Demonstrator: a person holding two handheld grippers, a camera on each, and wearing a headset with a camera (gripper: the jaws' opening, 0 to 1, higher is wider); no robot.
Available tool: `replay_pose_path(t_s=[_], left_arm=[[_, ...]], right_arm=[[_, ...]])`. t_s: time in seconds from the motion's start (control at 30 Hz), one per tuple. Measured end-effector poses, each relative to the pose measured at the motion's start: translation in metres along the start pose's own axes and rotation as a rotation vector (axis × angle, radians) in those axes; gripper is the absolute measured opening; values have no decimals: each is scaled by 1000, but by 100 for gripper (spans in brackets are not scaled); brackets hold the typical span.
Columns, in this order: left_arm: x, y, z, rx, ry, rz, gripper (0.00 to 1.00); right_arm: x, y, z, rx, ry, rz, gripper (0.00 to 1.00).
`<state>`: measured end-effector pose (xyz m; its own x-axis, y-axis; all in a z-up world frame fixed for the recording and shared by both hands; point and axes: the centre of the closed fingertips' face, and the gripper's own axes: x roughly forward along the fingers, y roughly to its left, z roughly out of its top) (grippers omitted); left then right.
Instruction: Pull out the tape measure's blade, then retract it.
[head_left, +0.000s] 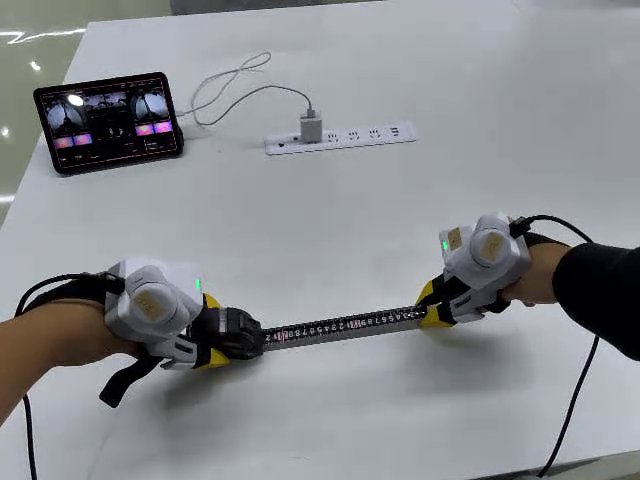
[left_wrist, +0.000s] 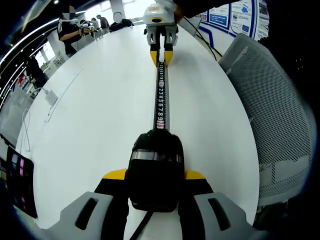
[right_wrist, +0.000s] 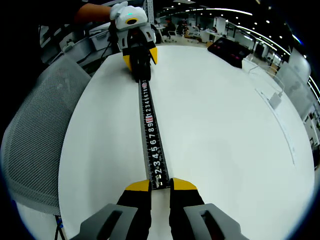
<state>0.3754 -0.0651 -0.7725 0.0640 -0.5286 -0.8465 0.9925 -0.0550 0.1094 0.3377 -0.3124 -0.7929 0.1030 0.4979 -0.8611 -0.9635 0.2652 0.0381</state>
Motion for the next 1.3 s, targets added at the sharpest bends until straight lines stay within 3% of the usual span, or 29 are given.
replay_pose_path(t_s=[1.13, 1.3], left_arm=[[0, 0, 1, 3, 6, 2, 33], [0, 1, 1, 0, 13, 1, 33]], right_arm=[[-8, -1, -13, 30, 11, -17, 9], [-6, -2, -10, 21, 38, -19, 10]])
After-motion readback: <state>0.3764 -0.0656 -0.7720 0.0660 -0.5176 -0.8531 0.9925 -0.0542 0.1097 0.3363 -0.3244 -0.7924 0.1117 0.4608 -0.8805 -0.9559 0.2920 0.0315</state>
